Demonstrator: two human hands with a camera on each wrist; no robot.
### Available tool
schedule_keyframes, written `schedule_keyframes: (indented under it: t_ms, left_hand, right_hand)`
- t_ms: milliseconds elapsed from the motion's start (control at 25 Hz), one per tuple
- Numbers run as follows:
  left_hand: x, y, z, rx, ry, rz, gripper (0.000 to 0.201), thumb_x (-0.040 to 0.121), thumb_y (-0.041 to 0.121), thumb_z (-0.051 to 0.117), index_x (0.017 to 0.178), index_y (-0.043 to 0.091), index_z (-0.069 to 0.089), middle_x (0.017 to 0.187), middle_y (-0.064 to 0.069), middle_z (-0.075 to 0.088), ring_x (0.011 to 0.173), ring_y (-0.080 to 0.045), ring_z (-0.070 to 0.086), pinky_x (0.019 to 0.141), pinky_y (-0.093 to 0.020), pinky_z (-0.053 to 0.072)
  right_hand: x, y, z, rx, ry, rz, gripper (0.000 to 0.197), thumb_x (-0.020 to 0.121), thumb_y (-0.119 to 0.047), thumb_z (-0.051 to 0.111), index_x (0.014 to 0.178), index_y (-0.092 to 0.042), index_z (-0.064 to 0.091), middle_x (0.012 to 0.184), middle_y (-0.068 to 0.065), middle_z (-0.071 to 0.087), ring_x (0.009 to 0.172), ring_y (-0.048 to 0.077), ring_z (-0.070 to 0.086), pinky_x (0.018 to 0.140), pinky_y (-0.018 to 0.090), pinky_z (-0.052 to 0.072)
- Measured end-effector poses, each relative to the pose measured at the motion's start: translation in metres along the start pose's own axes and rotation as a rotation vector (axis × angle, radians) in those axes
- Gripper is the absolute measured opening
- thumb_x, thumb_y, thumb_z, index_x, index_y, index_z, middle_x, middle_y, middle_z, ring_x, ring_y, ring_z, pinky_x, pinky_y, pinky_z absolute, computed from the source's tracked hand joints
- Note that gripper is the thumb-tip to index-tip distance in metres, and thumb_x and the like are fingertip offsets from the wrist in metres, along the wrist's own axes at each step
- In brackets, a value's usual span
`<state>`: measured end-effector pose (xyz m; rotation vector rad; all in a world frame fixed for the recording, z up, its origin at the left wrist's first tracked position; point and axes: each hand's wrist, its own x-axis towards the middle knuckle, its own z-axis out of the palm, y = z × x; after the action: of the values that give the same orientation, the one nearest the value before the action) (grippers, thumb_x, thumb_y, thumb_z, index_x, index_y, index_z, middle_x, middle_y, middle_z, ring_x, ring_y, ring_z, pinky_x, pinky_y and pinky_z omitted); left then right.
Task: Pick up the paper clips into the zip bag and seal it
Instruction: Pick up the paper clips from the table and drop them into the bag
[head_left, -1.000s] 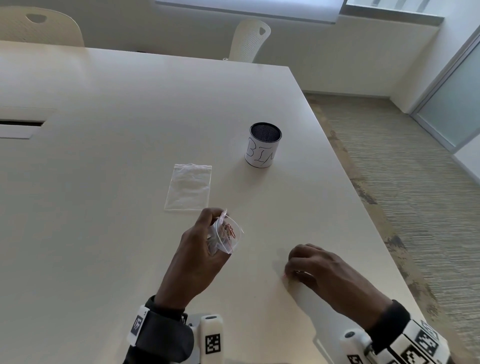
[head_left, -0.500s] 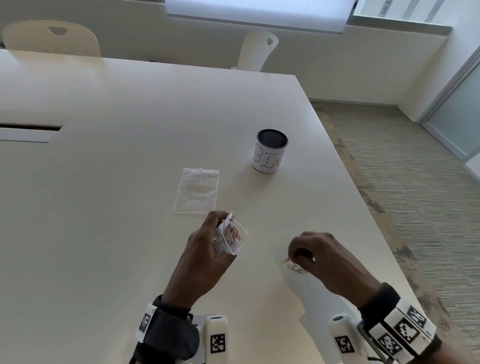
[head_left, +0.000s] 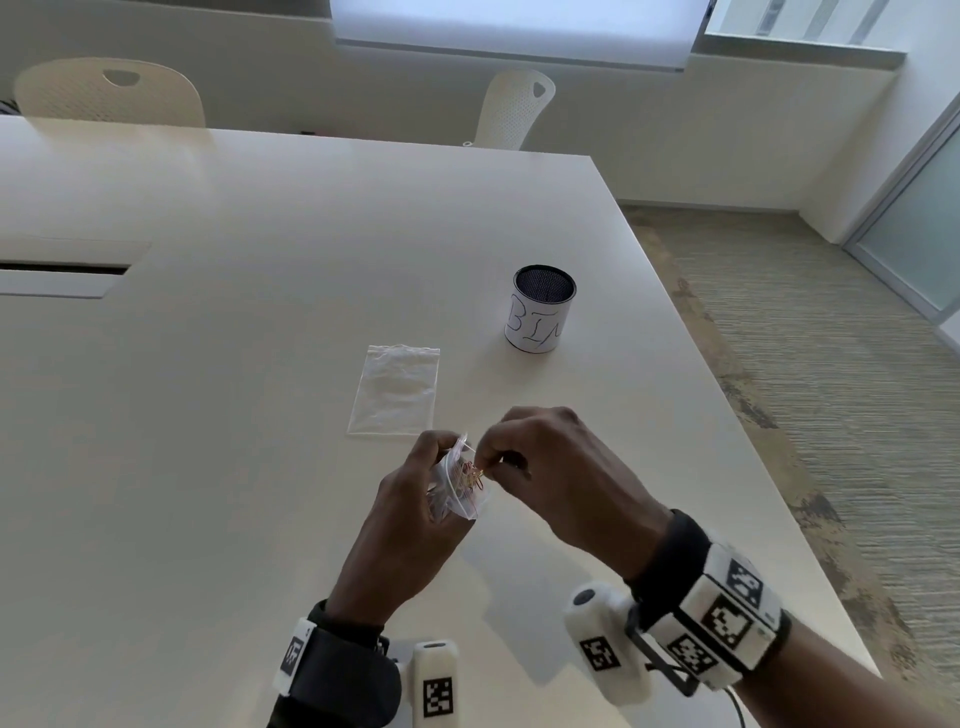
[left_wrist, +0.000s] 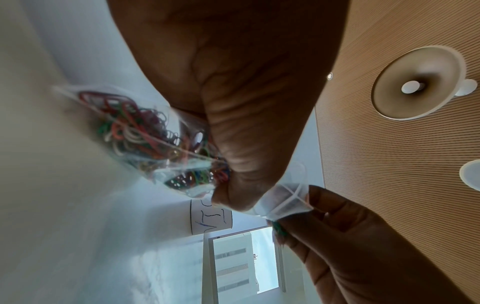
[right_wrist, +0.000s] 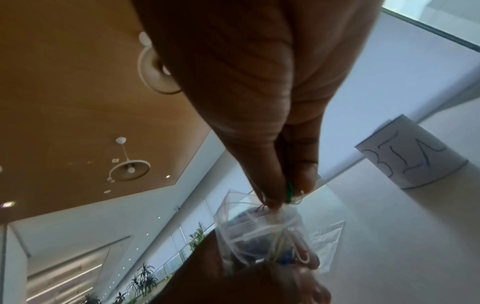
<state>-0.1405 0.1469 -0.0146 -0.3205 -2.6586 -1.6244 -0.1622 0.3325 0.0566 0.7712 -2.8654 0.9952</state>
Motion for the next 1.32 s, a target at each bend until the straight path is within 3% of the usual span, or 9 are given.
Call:
schedule_keyframes:
  t_ms: [160,320,560,720,800,880,1080,1320]
  left_hand:
    - [0.000,0.001,0.000,-0.011,0.003,-0.003,0.050,0.086,0.005,0.079,0.123,0.029,0.054,0.087,0.013,0.070,0.073,0.001,0.067,0.058,-0.009,0.047]
    - [0.001,-0.002,0.000,-0.015,-0.004,-0.011,0.049,0.086,0.008,0.079,0.123,0.030,0.054,0.092,0.013,0.071,0.081,-0.003,0.070,0.061,-0.011,0.050]
    - [0.000,-0.006,0.001,-0.018,0.002,0.006,0.052,0.085,0.010,0.081,0.124,0.033,0.054,0.100,0.014,0.072,0.089,-0.007,0.069,0.068,-0.013,0.054]
    - [0.000,-0.008,0.001,-0.011,0.001,-0.001,0.053,0.085,0.012,0.081,0.125,0.034,0.054,0.099,0.012,0.072,0.084,-0.014,0.069,0.068,-0.021,0.057]
    - [0.001,-0.009,0.002,-0.002,-0.001,0.007,0.054,0.085,0.010,0.081,0.125,0.034,0.054,0.101,0.014,0.071,0.085,-0.011,0.068,0.068,-0.016,0.054]
    - [0.001,-0.010,0.002,-0.002,-0.002,0.011,0.054,0.084,0.008,0.081,0.126,0.032,0.055,0.102,0.016,0.071,0.087,-0.006,0.068,0.069,-0.010,0.051]
    - [0.000,-0.011,0.002,0.006,0.002,-0.002,0.056,0.083,0.007,0.079,0.126,0.033,0.055,0.102,0.014,0.072,0.088,-0.007,0.069,0.071,-0.015,0.054]
    - [0.001,-0.012,0.002,-0.005,0.007,-0.002,0.056,0.083,0.005,0.079,0.126,0.031,0.054,0.105,0.015,0.071,0.095,-0.003,0.068,0.072,-0.010,0.052]
  right_hand:
    - [0.009,-0.004,0.004,0.077,0.088,-0.014,0.010,0.088,-0.011,0.081,0.096,-0.016,0.077,0.088,-0.003,0.071,0.073,0.012,0.067,0.073,0.035,0.057]
    - [0.010,-0.003,0.006,0.157,0.105,0.045,0.011,0.089,-0.008,0.079,0.093,-0.015,0.073,0.089,-0.002,0.070,0.078,0.015,0.073,0.073,0.040,0.060]
    - [-0.005,0.017,-0.024,0.162,0.235,0.117,0.014,0.086,-0.003,0.082,0.084,-0.014,0.073,0.080,-0.004,0.074,0.073,0.011,0.073,0.072,0.027,0.060]
    - [-0.046,0.051,-0.043,-0.063,0.060,0.268,0.014,0.087,-0.021,0.083,0.080,-0.023,0.071,0.070,-0.007,0.071,0.065,0.007,0.065,0.062,0.019,0.053]
    - [-0.070,0.063,-0.040,-0.112,-0.066,0.336,0.013,0.087,-0.027,0.082,0.081,-0.027,0.071,0.071,-0.012,0.070,0.065,0.004,0.065,0.061,0.020,0.053]
    - [-0.088,0.069,-0.031,-0.126,-0.140,0.359,0.011,0.087,-0.031,0.082,0.087,-0.030,0.071,0.080,-0.016,0.069,0.073,0.003,0.067,0.068,0.027,0.057]
    - [-0.101,0.070,-0.003,-0.252,-0.154,0.378,0.016,0.090,-0.037,0.076,0.101,-0.033,0.065,0.095,-0.018,0.061,0.086,0.004,0.062,0.079,0.027,0.054]
    - [-0.090,0.076,0.010,-0.207,-0.144,0.426,0.006,0.095,-0.031,0.068,0.091,-0.029,0.064,0.083,-0.009,0.063,0.077,0.010,0.058,0.070,0.029,0.051]
